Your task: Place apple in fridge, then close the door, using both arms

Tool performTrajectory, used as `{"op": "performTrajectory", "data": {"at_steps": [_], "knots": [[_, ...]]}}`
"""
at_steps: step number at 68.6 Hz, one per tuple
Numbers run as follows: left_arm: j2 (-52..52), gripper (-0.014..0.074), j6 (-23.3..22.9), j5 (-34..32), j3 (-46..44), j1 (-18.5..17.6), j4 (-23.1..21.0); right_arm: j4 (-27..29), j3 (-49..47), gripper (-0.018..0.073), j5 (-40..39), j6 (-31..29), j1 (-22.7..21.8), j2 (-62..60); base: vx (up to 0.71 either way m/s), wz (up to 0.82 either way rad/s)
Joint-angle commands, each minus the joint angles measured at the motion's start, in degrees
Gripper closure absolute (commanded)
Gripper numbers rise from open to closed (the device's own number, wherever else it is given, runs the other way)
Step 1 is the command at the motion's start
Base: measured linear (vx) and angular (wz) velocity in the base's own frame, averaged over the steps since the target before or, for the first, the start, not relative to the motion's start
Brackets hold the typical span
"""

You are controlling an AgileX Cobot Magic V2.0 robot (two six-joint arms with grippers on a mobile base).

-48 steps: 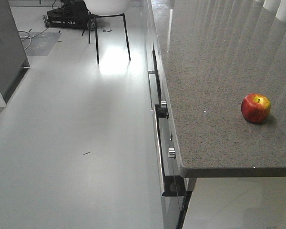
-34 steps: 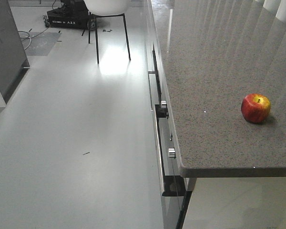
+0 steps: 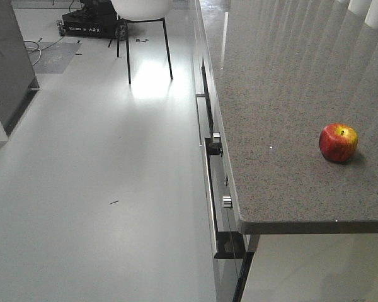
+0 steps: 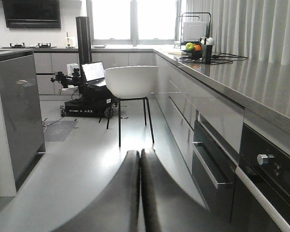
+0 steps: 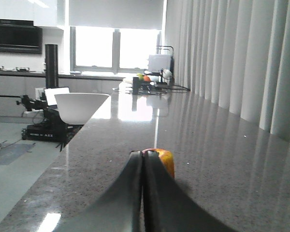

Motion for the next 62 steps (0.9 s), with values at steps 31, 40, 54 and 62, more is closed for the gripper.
{"op": "performTrajectory", "data": {"at_steps": [31, 40, 54, 62], "knots": [[-0.8, 0.0603, -0.5, -4.2, 0.7, 0.0, -0.6, 0.2, -32.0, 0.0560, 29.9, -1.0, -2.7, 35.5, 0.00, 0.00], [-0.8, 0.0603, -0.5, -4.2, 0.7, 0.0, -0.6, 0.3, -36.9, 0.0517, 32.3, -0.9, -2.7, 43.5, 0.00, 0.00], [-0.8, 0.0603, -0.5, -4.2, 0.7, 0.0, -0.6, 0.3, -43.6, 0.0260, 33.1, -0.8, -2.7, 53.6, 0.00, 0.00], [-0.8, 0.0603, -0.5, -4.2, 0.7, 0.0, -0.6, 0.3, -46.9, 0.0094, 33.1, -0.7, -2.7, 58.7, 0.00, 0.00]]}}
